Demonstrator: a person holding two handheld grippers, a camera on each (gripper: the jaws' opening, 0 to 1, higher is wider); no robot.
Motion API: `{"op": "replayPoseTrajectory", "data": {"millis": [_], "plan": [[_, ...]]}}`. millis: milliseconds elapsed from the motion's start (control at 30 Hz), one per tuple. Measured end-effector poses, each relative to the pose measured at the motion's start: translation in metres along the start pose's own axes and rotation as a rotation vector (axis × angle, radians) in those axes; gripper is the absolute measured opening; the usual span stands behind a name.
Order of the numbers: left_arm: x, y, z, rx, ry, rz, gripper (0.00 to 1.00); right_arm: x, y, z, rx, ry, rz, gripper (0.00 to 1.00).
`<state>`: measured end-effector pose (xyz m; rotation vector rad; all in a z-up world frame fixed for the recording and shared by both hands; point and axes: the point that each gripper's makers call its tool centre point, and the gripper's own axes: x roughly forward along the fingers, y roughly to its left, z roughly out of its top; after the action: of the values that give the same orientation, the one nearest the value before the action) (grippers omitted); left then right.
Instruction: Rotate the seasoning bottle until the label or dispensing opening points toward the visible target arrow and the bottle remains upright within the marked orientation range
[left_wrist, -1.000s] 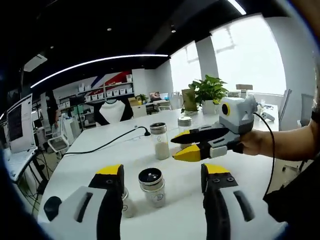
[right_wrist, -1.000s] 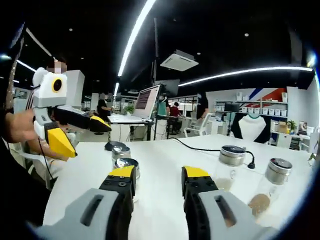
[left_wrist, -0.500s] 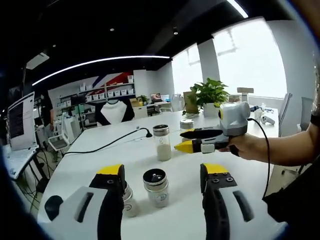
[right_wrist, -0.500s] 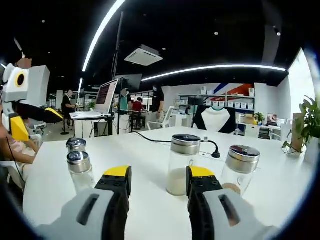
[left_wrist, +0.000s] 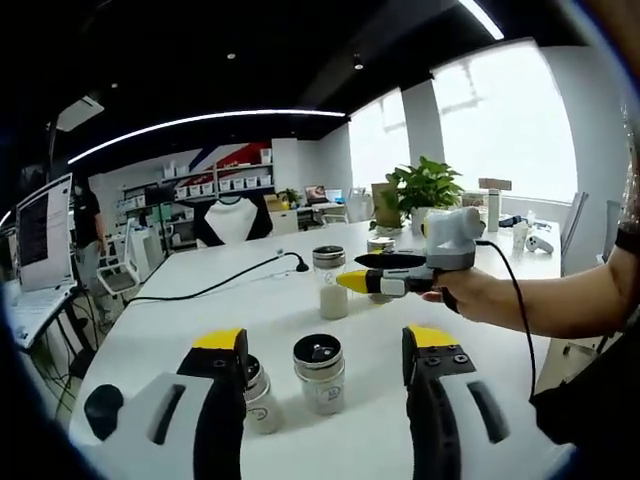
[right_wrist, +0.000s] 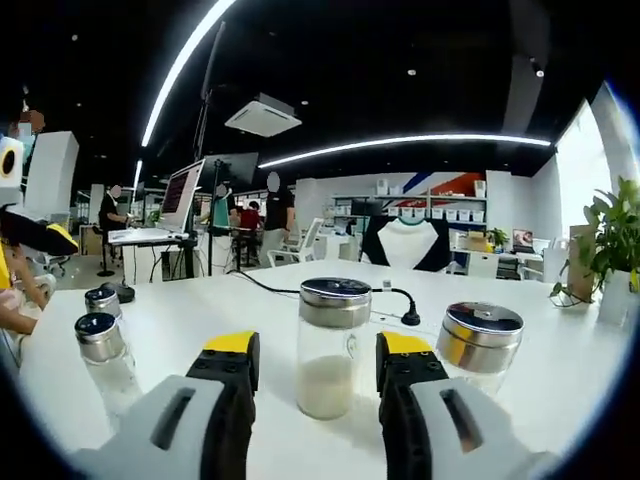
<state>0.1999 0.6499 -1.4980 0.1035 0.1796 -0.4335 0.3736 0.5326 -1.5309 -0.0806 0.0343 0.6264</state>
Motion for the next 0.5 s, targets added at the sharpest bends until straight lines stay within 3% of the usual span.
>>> {"op": "replayPoseTrajectory", "data": {"millis": [500], "plan": [[0.005,0.009,-0.003,-0.011,0.021,0.011,0.65,0.037,-0.011,0.018,-0.017,-0.040,-0.026,0.45]]}}
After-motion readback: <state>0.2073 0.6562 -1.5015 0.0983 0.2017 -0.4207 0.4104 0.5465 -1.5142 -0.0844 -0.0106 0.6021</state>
